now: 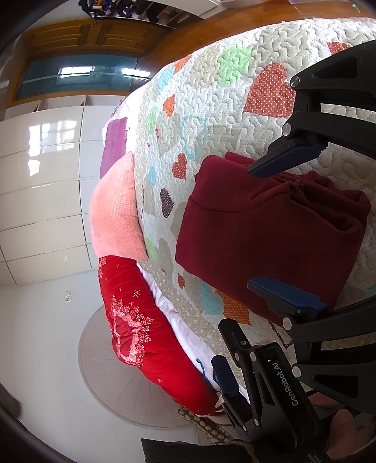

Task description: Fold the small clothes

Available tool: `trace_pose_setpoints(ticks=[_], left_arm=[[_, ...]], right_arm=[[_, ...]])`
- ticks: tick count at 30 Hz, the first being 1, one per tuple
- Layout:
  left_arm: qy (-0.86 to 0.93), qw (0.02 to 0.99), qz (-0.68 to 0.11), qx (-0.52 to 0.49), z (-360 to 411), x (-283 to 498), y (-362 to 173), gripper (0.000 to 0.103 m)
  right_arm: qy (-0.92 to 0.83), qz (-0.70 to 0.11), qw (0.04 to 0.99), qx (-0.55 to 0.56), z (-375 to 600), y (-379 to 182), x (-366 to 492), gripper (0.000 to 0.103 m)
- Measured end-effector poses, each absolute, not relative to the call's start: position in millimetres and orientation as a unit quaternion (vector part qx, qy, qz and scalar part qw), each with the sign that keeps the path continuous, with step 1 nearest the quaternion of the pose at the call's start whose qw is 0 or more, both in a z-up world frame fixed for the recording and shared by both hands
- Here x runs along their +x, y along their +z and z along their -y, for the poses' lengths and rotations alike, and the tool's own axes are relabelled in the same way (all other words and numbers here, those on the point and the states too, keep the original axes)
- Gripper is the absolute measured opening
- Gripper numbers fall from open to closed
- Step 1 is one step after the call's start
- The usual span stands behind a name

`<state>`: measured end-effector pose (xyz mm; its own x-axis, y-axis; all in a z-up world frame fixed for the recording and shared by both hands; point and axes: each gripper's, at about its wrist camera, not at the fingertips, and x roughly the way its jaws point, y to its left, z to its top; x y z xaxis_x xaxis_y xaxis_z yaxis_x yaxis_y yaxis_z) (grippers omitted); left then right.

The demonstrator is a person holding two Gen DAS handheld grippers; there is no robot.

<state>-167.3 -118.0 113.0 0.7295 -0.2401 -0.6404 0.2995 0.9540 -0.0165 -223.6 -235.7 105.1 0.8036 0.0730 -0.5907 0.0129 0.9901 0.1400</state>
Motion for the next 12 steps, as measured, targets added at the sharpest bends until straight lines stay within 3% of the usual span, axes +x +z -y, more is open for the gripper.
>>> trace_pose_setpoints(ticks=[12], left_arm=[[-0.155, 0.925, -0.344, 0.04, 114, -156, 104, 0.067]], right_arm=[[0.018, -0.322, 0.944, 0.074, 238, 97, -220, 0.069]])
